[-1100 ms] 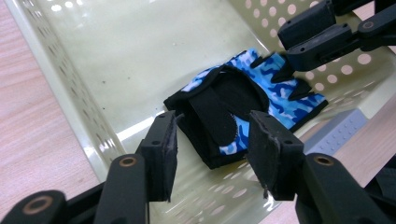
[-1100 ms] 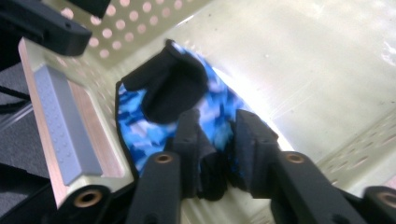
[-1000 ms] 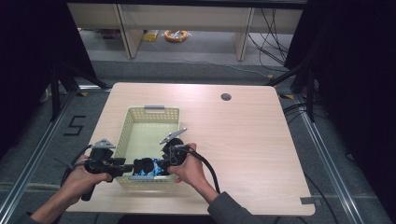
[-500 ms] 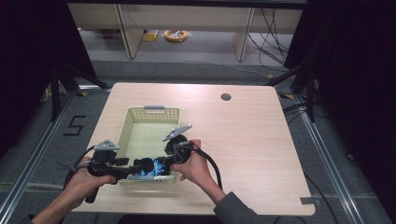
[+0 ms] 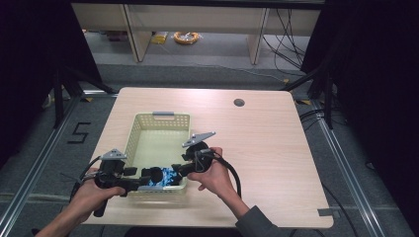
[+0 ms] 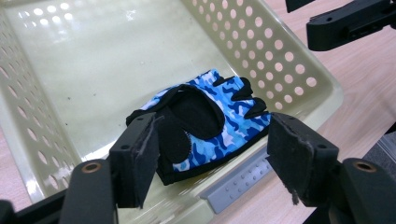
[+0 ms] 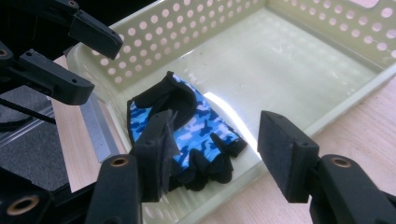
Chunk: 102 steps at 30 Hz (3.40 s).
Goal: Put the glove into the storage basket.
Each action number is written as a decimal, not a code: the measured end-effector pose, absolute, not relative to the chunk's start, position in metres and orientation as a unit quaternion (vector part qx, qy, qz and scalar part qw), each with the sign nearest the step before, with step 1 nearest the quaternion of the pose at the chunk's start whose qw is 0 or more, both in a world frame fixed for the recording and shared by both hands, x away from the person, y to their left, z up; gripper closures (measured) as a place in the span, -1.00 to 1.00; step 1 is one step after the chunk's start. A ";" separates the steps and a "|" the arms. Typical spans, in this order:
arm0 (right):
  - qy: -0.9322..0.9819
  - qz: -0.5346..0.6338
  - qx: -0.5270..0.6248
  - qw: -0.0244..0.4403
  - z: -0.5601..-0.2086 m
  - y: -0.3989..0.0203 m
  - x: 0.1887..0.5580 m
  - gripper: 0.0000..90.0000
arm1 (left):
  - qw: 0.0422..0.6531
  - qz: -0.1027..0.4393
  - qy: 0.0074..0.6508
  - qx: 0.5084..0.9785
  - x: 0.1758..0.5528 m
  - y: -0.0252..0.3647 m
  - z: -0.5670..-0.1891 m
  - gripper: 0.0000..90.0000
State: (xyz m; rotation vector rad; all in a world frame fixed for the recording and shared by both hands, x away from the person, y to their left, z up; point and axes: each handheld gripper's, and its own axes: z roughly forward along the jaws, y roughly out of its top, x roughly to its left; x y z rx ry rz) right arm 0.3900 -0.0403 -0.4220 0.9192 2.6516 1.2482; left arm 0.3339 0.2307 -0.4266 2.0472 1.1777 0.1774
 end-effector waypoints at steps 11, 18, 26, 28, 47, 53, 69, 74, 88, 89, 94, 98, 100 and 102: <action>0.852 0.419 0.313 0.031 -0.416 -0.055 0.388 -0.11 | 0.396 0.068 0.463 0.790 0.335 0.228 -0.425 -0.33; 0.842 0.438 0.314 0.024 -0.413 -0.068 0.386 -0.13 | 0.409 0.045 0.471 0.780 0.336 0.220 -0.429 -0.40; 0.834 0.446 0.325 0.028 -0.412 -0.089 0.381 -0.14 | 0.416 0.042 0.464 0.781 0.335 0.208 -0.428 -0.42; 0.830 0.449 0.331 0.030 -0.412 -0.095 0.380 -0.14 | 0.423 0.039 0.464 0.777 0.334 0.204 -0.427 -0.42; 0.810 0.469 0.347 0.055 -0.414 -0.142 0.362 -0.17 | 0.440 0.041 0.411 0.797 0.327 0.170 -0.418 -0.45; 0.798 0.472 0.371 0.046 -0.416 -0.160 0.352 -0.19 | 0.447 0.042 0.397 0.800 0.324 0.162 -0.418 -0.49; 0.781 0.482 0.393 0.059 -0.434 -0.197 0.335 -0.20 | 0.460 0.060 0.346 0.816 0.312 0.131 -0.423 -0.58; 0.780 0.478 0.400 0.058 -0.438 -0.204 0.330 -0.20 | 0.463 0.065 0.339 0.817 0.309 0.125 -0.425 -0.60; 0.789 0.470 0.390 0.062 -0.451 -0.212 0.323 -0.23 | 0.477 0.075 0.321 0.815 0.299 0.114 -0.437 -0.62; 0.786 0.468 0.399 0.058 -0.451 -0.211 0.321 -0.23 | 0.477 0.075 0.321 0.815 0.297 0.114 -0.437 -0.62; 0.788 0.464 0.400 0.058 -0.456 -0.212 0.318 -0.23 | 0.481 0.076 0.310 0.817 0.291 0.113 -0.439 -0.62; 0.787 0.463 0.403 0.058 -0.459 -0.215 0.315 -0.23 | 0.485 0.072 0.313 0.814 0.284 0.111 -0.442 -0.61; 0.790 0.463 0.396 0.067 -0.460 -0.218 0.314 -0.24 | 0.484 0.067 0.314 0.814 0.282 0.111 -0.444 -0.61; 0.785 0.467 0.403 0.057 -0.461 -0.218 0.311 -0.24 | 0.486 0.068 0.314 0.813 0.280 0.110 -0.445 -0.61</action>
